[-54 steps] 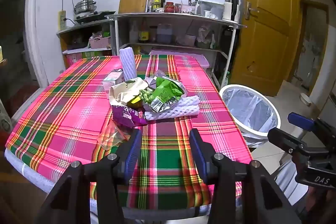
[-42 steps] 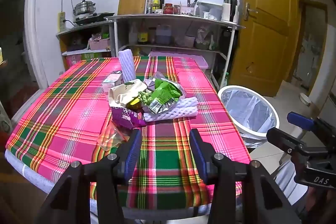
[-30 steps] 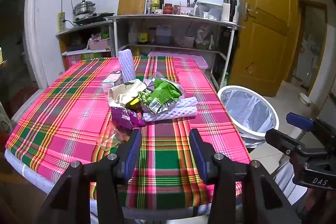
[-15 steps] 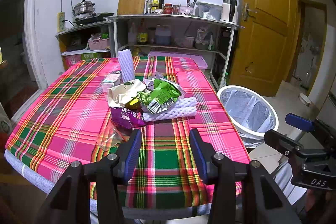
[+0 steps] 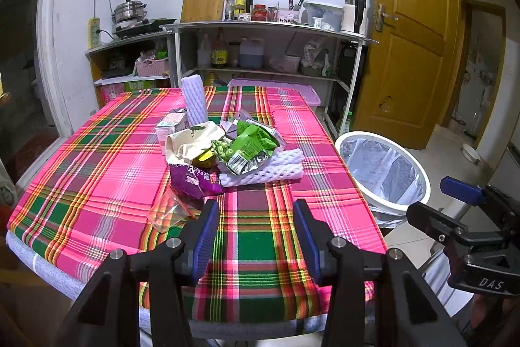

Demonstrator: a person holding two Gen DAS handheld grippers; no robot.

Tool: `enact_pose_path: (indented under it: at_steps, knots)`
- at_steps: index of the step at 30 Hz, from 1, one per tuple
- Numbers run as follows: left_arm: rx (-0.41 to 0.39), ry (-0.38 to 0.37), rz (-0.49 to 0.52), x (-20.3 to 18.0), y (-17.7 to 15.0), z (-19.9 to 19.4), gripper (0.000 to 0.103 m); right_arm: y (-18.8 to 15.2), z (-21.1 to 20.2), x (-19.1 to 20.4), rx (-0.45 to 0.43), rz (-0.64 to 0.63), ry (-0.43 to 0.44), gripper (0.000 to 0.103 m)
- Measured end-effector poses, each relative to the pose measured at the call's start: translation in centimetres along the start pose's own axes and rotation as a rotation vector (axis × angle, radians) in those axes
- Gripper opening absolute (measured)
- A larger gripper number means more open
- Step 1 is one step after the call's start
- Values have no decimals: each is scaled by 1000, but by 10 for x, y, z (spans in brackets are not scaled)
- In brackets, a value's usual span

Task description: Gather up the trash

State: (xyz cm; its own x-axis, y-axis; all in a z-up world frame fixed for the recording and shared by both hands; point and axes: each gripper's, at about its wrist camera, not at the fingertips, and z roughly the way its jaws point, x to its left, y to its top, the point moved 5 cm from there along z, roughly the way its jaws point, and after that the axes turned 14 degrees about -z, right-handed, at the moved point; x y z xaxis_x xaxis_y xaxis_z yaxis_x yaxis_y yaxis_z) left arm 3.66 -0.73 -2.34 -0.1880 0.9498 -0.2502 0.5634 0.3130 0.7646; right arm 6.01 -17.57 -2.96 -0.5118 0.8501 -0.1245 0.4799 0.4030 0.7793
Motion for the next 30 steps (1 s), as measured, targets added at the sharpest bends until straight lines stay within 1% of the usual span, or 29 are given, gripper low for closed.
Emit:
enact_pose_path:
  at_steps: [18, 21, 25, 30]
  knots:
    - [4, -2, -3, -2, -3, 0, 47, -1, 0, 0, 3, 1, 1, 85]
    - [11, -7, -5, 1, -4, 7, 47, -1, 1, 1, 7, 1, 5, 85]
    - [17, 5, -6, 3, -4, 14, 47, 0, 10, 1, 16, -5, 15, 85]
    - [28, 5, -30, 15, 0, 23, 47, 3, 21, 1, 27, -8, 29, 85]
